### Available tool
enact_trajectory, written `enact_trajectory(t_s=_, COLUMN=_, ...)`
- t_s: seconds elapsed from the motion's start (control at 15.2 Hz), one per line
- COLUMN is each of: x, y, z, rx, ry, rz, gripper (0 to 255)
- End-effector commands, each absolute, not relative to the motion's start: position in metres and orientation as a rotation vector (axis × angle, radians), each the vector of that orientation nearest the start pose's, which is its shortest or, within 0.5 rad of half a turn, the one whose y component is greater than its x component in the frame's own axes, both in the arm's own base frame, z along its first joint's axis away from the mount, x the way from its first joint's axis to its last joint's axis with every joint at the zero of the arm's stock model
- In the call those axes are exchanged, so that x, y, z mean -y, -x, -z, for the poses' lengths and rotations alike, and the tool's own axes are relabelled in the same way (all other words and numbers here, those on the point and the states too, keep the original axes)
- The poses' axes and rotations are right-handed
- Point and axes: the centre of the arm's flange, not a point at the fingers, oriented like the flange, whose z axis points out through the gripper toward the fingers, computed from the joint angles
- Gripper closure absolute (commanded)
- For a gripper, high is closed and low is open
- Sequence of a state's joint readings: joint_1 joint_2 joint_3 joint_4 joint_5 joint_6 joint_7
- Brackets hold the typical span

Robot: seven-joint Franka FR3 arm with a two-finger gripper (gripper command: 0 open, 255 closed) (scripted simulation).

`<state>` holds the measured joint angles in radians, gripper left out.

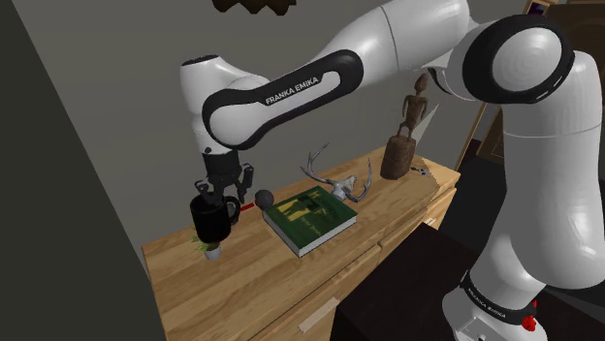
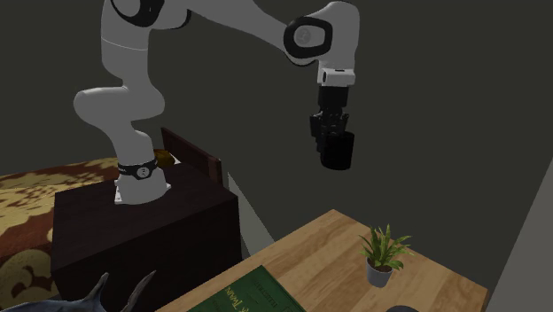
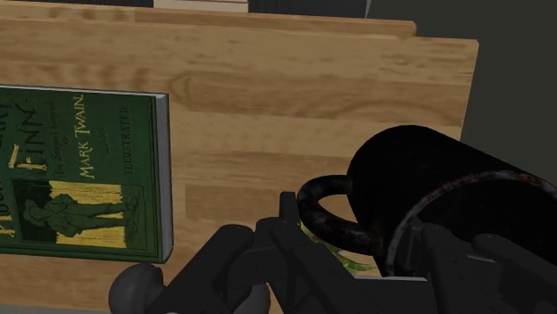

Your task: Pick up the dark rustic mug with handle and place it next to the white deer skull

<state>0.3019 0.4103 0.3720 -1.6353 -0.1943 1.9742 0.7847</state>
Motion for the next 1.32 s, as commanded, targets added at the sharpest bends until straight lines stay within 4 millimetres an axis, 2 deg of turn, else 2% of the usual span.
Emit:
enact_trajectory(t_s=0.0, x=-0.381, y=-0.54, z=-0.401, rx=-0.089, ry=3.19, rz=-0.015, gripper=255)
enact_trajectory(t_s=0.79, x=-0.381, y=-0.54, z=-0.464, rx=-0.089, ry=3.19, rz=-0.015, gripper=255)
enact_trajectory(t_s=0.86, x=-0.381, y=-0.54, z=-0.465, rx=-0.089, ry=3.19, rz=-0.015, gripper=255)
enact_trajectory(t_s=1.25, x=-0.302, y=-0.533, z=-0.465, rx=-0.089, ry=3.19, rz=-0.015, gripper=255)
